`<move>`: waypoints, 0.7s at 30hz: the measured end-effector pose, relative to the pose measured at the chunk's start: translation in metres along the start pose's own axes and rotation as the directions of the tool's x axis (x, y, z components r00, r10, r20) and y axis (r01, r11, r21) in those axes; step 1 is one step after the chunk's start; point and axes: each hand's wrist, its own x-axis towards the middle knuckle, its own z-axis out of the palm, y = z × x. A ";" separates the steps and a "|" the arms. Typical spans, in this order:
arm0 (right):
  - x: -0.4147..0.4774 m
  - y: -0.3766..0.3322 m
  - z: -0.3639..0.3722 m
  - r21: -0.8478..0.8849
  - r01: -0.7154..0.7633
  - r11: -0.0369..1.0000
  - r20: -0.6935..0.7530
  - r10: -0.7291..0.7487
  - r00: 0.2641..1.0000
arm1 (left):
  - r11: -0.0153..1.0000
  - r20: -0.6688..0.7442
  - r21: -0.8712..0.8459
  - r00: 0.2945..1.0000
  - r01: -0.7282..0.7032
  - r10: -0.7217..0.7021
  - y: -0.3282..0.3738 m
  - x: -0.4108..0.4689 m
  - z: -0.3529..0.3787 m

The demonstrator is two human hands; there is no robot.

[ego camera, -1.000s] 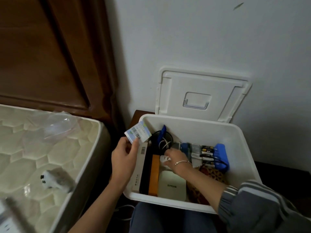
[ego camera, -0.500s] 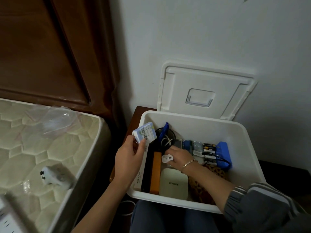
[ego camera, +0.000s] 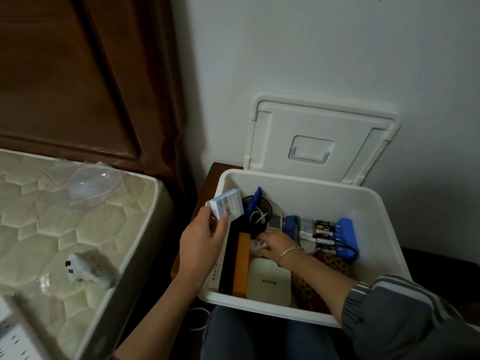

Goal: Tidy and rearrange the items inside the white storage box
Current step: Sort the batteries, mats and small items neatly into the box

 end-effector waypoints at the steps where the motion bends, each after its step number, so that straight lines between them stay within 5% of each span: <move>1: 0.001 -0.001 0.001 -0.011 -0.005 1.000 0.004 0.005 1.000 | 1.000 0.001 0.005 1.000 -0.001 0.001 0.000 0.000 0.000; 11: -0.001 -0.005 -0.006 -0.111 -0.072 0.991 0.039 0.077 0.996 | 1.000 0.009 0.006 1.000 -0.005 0.005 0.002 0.000 0.000; 14: -0.013 -0.015 -0.026 -0.090 -0.119 0.989 -0.060 0.114 0.992 | 1.000 0.011 -0.022 1.000 0.000 0.000 0.002 0.000 -0.002; 17: -0.035 -0.029 -0.052 0.278 -0.078 0.957 -0.284 0.160 0.946 | 0.995 0.010 -0.084 0.999 -0.052 0.053 0.006 -0.001 -0.005; 21: -0.066 -0.043 -0.082 0.737 0.073 0.672 -0.301 0.229 0.926 | 0.973 0.196 -0.176 0.964 -0.148 0.182 0.025 -0.001 0.004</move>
